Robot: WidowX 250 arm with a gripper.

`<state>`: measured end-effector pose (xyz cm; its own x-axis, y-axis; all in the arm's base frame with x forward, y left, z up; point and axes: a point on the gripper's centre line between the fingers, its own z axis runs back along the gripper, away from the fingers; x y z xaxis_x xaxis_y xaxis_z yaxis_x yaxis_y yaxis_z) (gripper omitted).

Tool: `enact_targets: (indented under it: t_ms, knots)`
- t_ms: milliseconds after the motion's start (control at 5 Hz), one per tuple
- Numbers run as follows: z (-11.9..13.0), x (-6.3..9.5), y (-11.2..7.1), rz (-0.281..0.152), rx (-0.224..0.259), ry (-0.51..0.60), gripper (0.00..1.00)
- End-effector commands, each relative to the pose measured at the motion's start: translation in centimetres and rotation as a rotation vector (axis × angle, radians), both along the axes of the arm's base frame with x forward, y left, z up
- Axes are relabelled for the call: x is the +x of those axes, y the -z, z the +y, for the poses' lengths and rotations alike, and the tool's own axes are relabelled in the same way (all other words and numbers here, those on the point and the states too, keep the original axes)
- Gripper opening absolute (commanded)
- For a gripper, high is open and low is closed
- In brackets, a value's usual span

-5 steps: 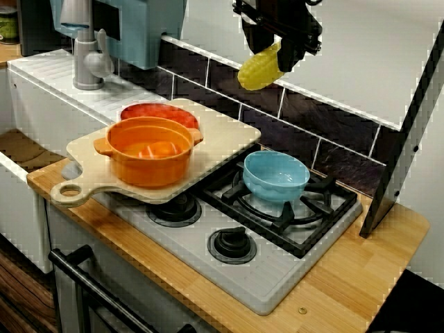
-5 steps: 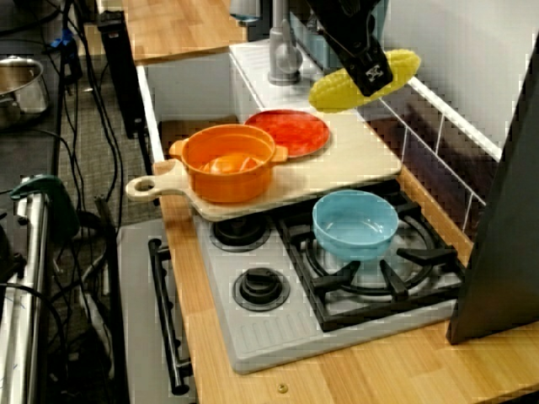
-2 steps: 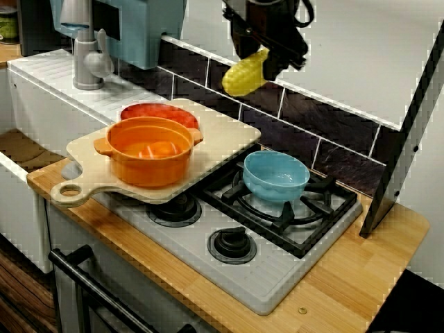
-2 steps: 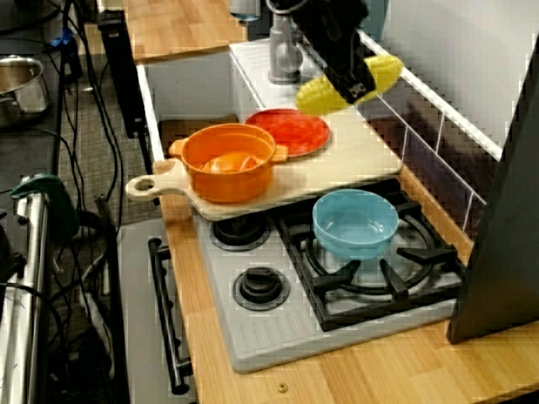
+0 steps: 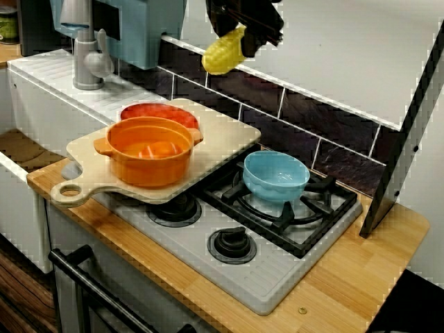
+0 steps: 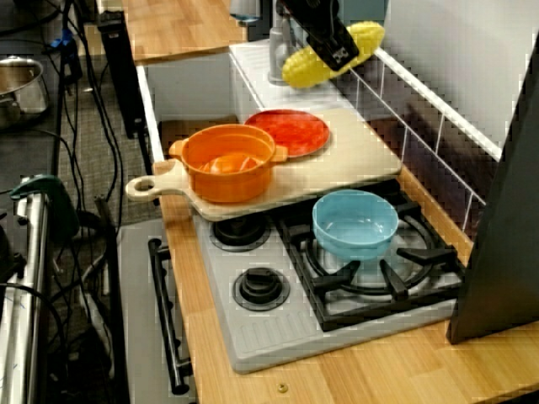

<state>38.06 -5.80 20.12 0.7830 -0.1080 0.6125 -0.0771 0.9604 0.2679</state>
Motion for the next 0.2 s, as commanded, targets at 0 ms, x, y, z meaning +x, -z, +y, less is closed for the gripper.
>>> enact_targets:
  t_ms: [0]
  knots:
    - [3.65, -1.89, -2.23, -0.090, -0.029, -0.056, 0.00]
